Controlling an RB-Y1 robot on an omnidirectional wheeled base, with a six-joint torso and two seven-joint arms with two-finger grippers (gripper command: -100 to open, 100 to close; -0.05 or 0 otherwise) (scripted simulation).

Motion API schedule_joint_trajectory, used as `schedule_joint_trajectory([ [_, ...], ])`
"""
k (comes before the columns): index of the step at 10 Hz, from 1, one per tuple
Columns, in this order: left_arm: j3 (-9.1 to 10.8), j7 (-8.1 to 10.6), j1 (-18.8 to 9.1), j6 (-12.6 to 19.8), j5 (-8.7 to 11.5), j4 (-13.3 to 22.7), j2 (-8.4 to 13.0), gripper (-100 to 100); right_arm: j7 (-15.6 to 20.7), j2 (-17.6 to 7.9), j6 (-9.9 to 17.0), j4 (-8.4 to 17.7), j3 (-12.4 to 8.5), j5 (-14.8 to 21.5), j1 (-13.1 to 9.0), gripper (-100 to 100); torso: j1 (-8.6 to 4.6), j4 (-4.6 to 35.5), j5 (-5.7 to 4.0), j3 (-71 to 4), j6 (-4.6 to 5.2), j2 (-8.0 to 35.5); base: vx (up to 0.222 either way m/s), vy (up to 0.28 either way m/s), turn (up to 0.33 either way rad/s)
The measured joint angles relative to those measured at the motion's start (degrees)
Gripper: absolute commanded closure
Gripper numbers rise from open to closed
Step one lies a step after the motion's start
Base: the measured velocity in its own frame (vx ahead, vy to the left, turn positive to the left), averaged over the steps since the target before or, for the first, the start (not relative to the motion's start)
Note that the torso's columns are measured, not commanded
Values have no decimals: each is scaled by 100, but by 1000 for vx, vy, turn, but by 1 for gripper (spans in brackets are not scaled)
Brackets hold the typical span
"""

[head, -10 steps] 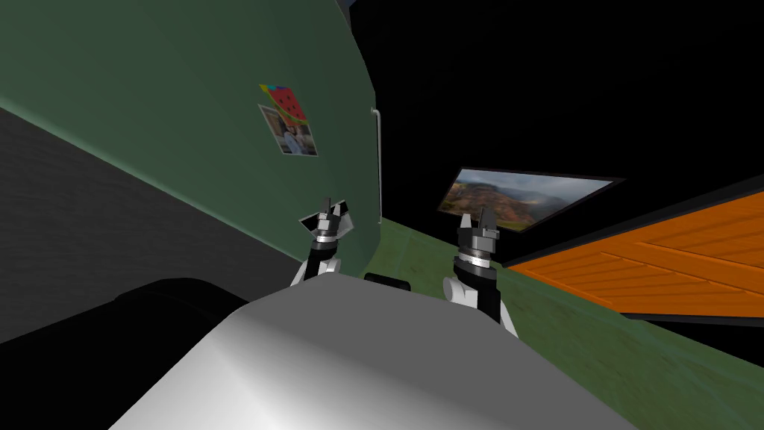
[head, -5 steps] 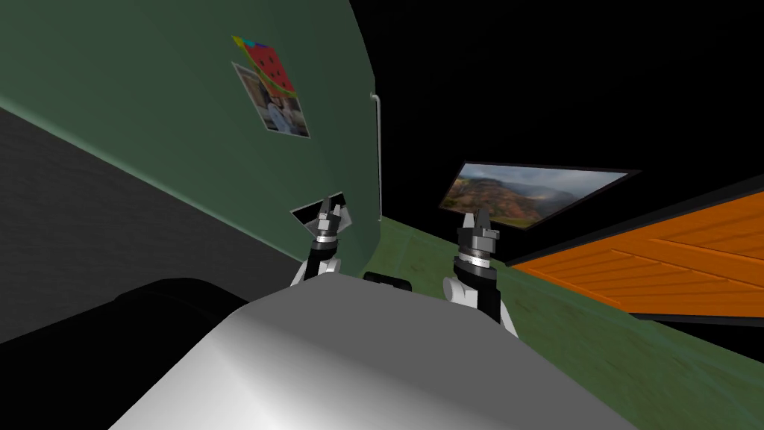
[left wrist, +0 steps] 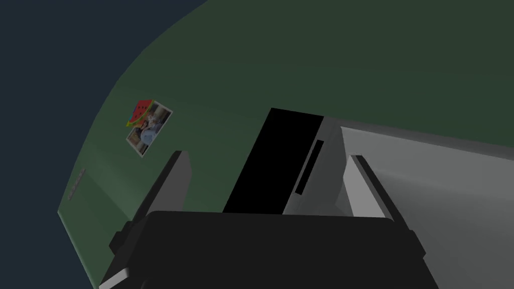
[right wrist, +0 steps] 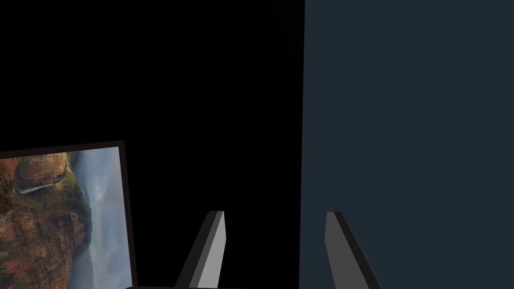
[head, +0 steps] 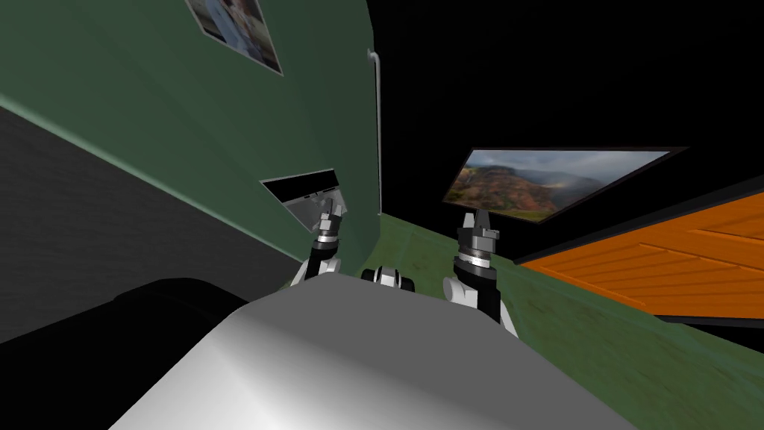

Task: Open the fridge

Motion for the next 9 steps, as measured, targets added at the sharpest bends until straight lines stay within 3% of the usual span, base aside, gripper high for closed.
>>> schedule_joint_trajectory([
  [6,-57,-56,-670,72,51,853,580,-100,0,0,0,1,0,0,1,0,4,81,0,-141,-1,78,36,-53,14],
  [9,-94,-94,-929,100,55,1228,668,-100,0,0,0,1,0,0,0,0,9,82,2,-138,-1,84,28,-37,11],
])
